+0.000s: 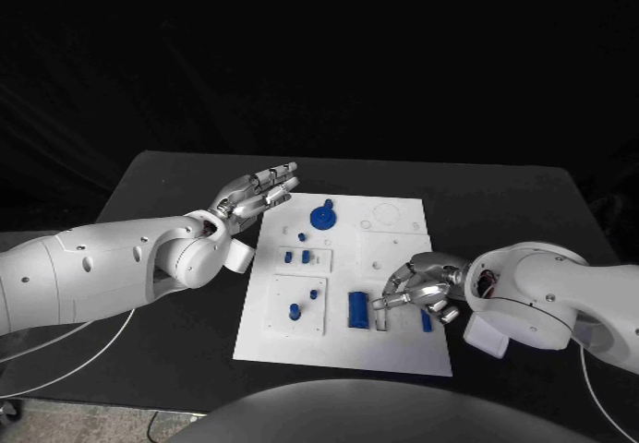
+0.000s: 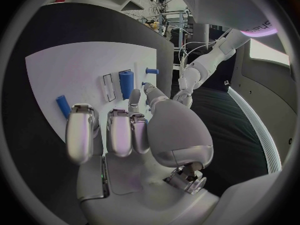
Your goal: Assemble the parts on the task board
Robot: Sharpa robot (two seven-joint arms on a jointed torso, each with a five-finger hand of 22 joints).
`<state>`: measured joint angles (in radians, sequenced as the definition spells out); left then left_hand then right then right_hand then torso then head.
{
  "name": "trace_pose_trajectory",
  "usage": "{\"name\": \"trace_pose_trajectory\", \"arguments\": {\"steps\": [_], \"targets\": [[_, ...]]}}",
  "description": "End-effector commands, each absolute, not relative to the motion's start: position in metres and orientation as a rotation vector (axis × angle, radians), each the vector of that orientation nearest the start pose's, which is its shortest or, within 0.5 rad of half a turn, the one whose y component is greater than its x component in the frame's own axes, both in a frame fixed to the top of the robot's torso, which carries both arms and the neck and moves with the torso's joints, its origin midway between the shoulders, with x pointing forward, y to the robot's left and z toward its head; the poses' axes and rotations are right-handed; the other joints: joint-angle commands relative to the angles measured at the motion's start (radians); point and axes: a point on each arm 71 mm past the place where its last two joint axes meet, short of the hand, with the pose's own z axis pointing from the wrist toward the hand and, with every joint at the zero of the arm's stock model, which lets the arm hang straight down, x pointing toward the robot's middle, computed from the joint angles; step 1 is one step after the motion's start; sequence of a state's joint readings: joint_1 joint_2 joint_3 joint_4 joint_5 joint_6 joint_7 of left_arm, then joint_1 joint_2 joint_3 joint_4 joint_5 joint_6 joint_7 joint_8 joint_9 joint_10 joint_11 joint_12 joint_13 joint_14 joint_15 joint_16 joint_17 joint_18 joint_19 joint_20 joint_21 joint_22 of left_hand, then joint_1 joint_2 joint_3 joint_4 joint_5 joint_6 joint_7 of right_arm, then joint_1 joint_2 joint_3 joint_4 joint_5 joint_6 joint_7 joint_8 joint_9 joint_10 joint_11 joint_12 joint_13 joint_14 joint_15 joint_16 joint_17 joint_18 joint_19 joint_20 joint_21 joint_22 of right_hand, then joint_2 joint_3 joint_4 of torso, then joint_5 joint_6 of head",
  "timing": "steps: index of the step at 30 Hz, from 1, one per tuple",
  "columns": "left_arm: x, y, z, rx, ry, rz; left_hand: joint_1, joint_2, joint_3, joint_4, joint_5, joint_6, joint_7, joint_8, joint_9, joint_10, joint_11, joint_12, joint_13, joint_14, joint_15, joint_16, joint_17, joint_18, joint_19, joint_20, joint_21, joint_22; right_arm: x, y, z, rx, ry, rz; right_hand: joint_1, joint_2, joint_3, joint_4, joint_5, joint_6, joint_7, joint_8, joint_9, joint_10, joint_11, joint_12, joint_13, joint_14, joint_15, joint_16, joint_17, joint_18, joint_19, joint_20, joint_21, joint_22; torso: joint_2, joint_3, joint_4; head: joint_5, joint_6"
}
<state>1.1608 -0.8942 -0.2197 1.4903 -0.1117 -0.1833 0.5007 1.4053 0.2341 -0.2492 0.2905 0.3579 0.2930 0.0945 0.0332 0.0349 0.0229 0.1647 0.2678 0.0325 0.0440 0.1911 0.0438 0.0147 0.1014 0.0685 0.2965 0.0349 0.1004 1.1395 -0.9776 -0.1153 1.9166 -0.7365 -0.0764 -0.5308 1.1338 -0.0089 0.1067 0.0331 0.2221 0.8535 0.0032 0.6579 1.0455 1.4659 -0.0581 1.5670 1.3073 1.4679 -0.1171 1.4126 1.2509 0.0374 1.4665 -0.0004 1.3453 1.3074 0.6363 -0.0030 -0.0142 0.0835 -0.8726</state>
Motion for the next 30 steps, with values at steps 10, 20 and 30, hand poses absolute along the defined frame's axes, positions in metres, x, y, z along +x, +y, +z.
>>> {"name": "trace_pose_trajectory", "arguments": {"steps": [10, 20, 30], "targets": [[0.453, 0.237, -0.252, -0.989, 1.61, -1.547, 0.015, 0.002, -0.001, -0.002, 0.01, -0.001, 0.008, 0.003, 0.001, 0.005, 0.001, 0.006, 0.002, -0.002, 0.007, 0.005, 0.002, -0.011, 0.007, 0.0, 0.006, 0.003, 0.359, -0.156, -0.255, 0.101, 2.348, 0.693, -0.011, -0.013, -0.044, 0.019, -0.104, 0.079, -0.013, 0.221, 0.205, 0.105, -0.018, 0.004, 0.264, 0.047, -0.014, -0.013, -0.021, 0.019, 0.035, -0.018, -0.02, 0.188, 0.002, 0.0013, -0.0001, 0.006, 0.0], [0.453, 0.238, -0.252, -0.991, 1.61, -1.544, 0.018, 0.002, -0.001, -0.002, 0.012, -0.001, 0.008, 0.003, 0.001, 0.005, 0.005, 0.008, 0.002, -0.001, 0.007, 0.005, 0.002, -0.012, 0.009, 0.0, 0.007, 0.005, 0.359, -0.15, -0.263, 0.069, 2.315, 0.676, -0.018, -0.01, -0.053, 0.035, -0.114, 0.09, -0.017, 0.241, 0.231, 0.105, -0.022, 0.004, 0.264, 0.048, -0.017, -0.011, -0.017, 0.018, 0.036, -0.021, -0.017, 0.189, 0.001, 0.0004, -0.0005, 0.004, 0.0], [0.453, 0.238, -0.252, -0.991, 1.613, -1.546, 0.019, 0.002, -0.001, -0.002, 0.013, 0.0, 0.008, 0.003, 0.001, 0.006, 0.005, 0.008, 0.002, -0.001, 0.007, 0.006, 0.002, -0.012, 0.01, 0.0, 0.007, 0.005, 0.36, -0.146, -0.268, 0.059, 2.32, 0.667, 0.002, -0.01, -0.05, 0.029, -0.09, 0.085, -0.019, 0.239, 0.241, 0.105, -0.024, 0.004, 0.264, 0.048, -0.019, -0.011, -0.017, 0.017, 0.037, -0.022, -0.015, 0.19, 0.001, 0.0006, 0.0003, 0.004, 0.0]]}}
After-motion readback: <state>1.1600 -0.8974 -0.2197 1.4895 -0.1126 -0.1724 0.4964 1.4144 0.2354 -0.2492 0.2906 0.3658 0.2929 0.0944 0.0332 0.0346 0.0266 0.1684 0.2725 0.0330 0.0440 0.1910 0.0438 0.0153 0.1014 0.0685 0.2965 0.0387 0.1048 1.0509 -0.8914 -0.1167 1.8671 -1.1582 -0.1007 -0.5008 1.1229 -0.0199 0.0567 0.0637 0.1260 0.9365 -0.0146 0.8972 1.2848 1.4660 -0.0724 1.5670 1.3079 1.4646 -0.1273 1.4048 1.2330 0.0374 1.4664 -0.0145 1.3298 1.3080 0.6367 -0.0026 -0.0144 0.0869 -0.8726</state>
